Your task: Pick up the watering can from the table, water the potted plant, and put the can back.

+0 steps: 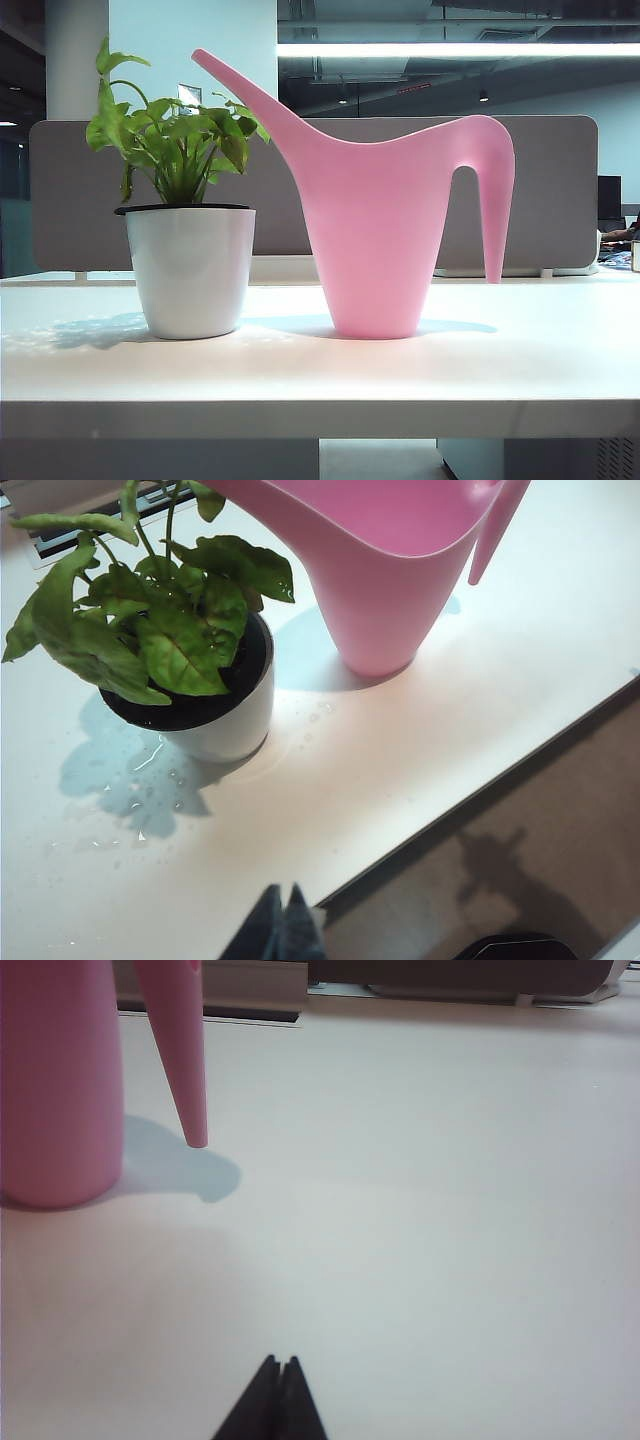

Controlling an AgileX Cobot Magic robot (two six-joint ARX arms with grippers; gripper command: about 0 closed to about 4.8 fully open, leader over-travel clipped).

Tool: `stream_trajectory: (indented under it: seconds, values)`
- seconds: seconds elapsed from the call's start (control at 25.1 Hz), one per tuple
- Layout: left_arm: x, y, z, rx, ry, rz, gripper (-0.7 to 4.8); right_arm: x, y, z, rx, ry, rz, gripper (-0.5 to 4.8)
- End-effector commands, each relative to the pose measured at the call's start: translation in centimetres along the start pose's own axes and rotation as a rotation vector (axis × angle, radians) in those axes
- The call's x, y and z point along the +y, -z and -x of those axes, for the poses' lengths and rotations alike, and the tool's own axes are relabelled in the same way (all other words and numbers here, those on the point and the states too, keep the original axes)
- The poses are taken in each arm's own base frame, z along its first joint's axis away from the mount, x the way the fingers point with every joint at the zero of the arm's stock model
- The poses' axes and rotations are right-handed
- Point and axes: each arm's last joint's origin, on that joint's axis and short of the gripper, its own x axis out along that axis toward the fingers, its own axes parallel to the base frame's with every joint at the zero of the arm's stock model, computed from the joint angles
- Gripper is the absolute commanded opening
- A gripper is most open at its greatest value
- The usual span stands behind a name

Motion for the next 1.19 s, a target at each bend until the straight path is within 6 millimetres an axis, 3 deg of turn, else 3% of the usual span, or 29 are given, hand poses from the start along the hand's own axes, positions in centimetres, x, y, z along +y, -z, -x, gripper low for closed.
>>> stream_trajectory:
  seconds: [0.04,0.2,0.32,0.36,0.48,0.64,0.76,0.84,0.87,0.95,1.07,1.19]
  values:
    - [0.0,-0.1,0.1,-0.011,0.005,0.006,0.03,0.0,-0.3,0.0,-0.031,0.003,-0.001,0.0]
    - [0.0,-0.1,0.1,-0.011,0.005,0.007,0.03,-0.1,-0.6,0.0,-0.062,0.009,-0.053,-0.01]
    - [0.0,-0.1,0.1,-0.011,0.005,0.006,0.03,-0.1,-2.3,0.3,-0.222,-0.027,-0.387,-0.01]
    - [0.0,-0.1,0.1,-0.011,0.005,0.006,0.03,-0.2,-3.7,0.8,-0.316,-0.051,-0.443,-0.01]
    - [0.0,-0.1,0.1,-0.011,0.005,0.006,0.03,-0.3,-7.6,2.8,-0.489,-0.022,-0.333,-0.02]
    - [0.0,-0.1,0.1,-0.011,0.004,0.007,0.03,-1.1,-14.1,6.8,-0.66,0.303,-0.021,-0.01]
    - [0.0,-0.1,0.1,-0.011,0.004,0.007,0.03,-1.7,-19.0,8.4,-0.776,0.52,0.029,-0.01]
    - [0.0,-0.1,0.1,-0.011,0.004,0.007,0.03,-1.8,-22.3,8.7,-0.83,0.535,0.015,-0.01]
    - [0.0,-0.1,0.1,-0.012,0.004,0.007,0.03,-1.9,-23.7,8.7,-0.852,0.537,0.01,-0.01]
    - [0.0,-0.1,0.1,-0.011,0.004,0.007,0.03,-2.1,-28.9,6.8,-0.932,0.509,0.013,-0.01]
    - [0.0,-0.1,0.1,-0.011,0.004,0.007,0.03,-2.2,-31.6,4.0,-0.91,0.453,0.049,-0.01]
    - [0.0,-0.1,0.1,-0.011,0.005,0.007,0.03,-2.4,-32.1,-0.2,-0.829,0.425,0.074,0.0]
